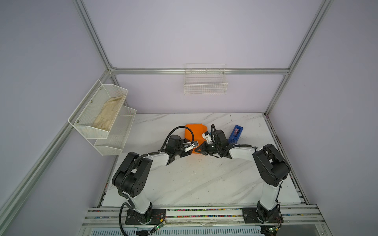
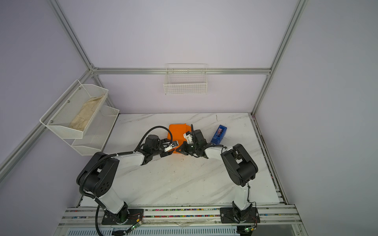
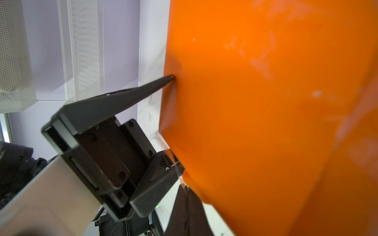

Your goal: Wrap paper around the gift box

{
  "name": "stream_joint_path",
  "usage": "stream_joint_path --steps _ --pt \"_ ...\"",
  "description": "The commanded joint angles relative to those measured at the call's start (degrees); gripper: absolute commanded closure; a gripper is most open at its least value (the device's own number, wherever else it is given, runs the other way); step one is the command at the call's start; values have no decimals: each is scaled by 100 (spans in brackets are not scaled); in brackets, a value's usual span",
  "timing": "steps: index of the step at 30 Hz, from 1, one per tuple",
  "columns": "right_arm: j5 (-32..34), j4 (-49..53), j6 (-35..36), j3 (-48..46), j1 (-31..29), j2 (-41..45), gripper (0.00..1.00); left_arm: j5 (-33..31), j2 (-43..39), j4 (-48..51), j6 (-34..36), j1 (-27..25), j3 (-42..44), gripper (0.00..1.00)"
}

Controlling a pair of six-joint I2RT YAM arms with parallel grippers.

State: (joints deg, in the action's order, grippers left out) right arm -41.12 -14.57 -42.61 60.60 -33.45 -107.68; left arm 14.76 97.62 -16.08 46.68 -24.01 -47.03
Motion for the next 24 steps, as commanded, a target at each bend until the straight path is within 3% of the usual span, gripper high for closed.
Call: stream_joint_path --steps 1,24 --pt "148 -153 134 -36 -31 61 100 118 136 481 32 -7 -289 38" --pt "395 -345 -11 59 -30 -87 100 175 102 553 44 -7 -281 38"
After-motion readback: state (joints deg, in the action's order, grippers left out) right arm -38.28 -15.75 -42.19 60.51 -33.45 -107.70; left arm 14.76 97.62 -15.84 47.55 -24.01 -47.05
